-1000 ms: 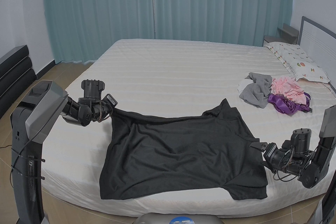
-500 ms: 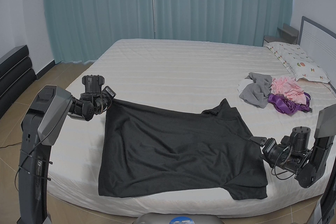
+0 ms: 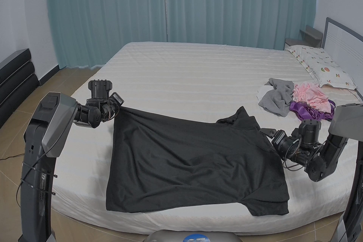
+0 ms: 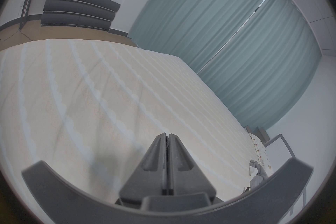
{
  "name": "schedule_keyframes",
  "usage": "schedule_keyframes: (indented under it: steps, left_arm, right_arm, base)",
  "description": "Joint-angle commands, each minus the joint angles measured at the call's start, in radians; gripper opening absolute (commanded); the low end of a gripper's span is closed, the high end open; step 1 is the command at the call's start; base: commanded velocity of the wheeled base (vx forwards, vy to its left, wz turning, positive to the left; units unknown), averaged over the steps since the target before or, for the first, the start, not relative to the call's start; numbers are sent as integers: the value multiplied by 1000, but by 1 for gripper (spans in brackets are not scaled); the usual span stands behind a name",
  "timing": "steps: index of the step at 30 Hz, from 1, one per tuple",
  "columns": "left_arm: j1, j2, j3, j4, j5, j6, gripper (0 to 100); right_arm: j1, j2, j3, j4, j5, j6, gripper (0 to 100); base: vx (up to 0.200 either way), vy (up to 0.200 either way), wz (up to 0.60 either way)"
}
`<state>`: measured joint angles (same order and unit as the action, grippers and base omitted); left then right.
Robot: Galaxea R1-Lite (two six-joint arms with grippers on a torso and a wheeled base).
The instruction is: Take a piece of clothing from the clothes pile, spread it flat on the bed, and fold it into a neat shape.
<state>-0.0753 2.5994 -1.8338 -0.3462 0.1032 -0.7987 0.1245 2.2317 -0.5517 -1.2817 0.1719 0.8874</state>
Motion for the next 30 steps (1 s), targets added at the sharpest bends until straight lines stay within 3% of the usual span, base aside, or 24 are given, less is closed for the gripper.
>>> schedule_keyframes:
  steps: [1, 5, 10, 21, 26, 30]
  left_arm:
    - [-1, 11, -28, 33, 7, 1, 0]
    - [-3, 11, -30, 33, 7, 1, 0]
    - [-1, 18, -28, 32, 7, 1, 0]
    - [0, 22, -19, 33, 7, 1, 0]
    - [-1, 30, -18, 33, 7, 0, 0]
    - [-3, 31, -19, 33, 7, 0, 0]
  right_arm:
    - [-17, 71, -335, 262, 0, -42, 100]
    - [-31, 134, -487, 417, 0, -122, 100]
    - [-17, 220, -631, 532, -29, -145, 100]
    - [-28, 325, -795, 601, -52, -228, 100]
    - [-29, 416, -875, 584, -129, -301, 100]
    - [-29, 425, -896, 591, -130, -303, 100]
  base:
    - [0, 0, 0]
    - [0, 0, 0]
    - [0, 0, 0]
    - [0, 0, 0]
    - [0, 0, 0]
    - [0, 0, 0]
